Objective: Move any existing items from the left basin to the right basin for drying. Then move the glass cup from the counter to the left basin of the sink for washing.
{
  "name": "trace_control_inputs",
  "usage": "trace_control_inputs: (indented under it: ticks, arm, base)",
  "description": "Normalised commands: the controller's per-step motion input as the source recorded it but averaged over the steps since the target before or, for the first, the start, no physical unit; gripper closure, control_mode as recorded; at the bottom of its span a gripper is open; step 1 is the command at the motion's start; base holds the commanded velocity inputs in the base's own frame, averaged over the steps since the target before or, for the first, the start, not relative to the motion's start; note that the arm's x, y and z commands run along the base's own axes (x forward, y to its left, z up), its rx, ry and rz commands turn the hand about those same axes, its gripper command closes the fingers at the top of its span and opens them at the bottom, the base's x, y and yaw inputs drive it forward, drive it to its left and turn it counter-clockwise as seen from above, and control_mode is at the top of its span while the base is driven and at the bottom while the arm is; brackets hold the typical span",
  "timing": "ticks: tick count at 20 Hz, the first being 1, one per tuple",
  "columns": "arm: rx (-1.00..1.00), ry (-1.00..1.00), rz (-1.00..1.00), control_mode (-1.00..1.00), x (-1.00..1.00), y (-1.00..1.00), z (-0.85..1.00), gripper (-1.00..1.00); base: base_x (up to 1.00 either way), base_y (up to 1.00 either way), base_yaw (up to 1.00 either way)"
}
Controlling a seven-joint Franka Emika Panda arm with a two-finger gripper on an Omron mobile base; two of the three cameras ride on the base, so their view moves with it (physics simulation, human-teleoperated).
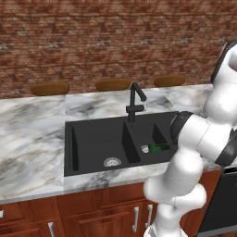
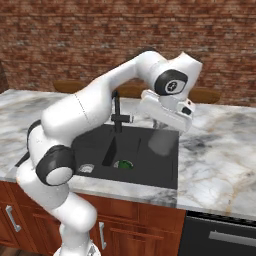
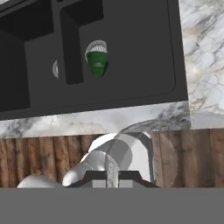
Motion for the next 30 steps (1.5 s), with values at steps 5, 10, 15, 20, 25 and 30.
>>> trace_control_inputs:
  ticks: [5,10,15,20,25,30]
  arm:
    - [-0.16,-0.11,-0.05,-1.0,0.0,0.99,0.15,1.0]
    - [-0.15,-0.06,-0.04,-1.0,-0.03,0.94,0.15,1.0]
    - [-0.13,0.0,-0.03,-1.0,-0.12,0.88,0.06,1.0]
    - [-0.11,0.0,-0.01,-1.0,-0.01,0.9,0.0,1.0]
    - [-0.09,0.0,0.0,-1.0,0.0,0.89,0.0,1.0]
    - [-0.07,0.02,0.0,-1.0,0.01,0.86,0.0,1.0]
  base:
    - [0.0,0.0,0.0]
    - [0.0,0.0,0.0]
    - [0.0,0.0,0.0]
    - [0.0,0.0,0.0]
    - [0.0,0.0,0.0]
    - [0.0,0.0,0.0]
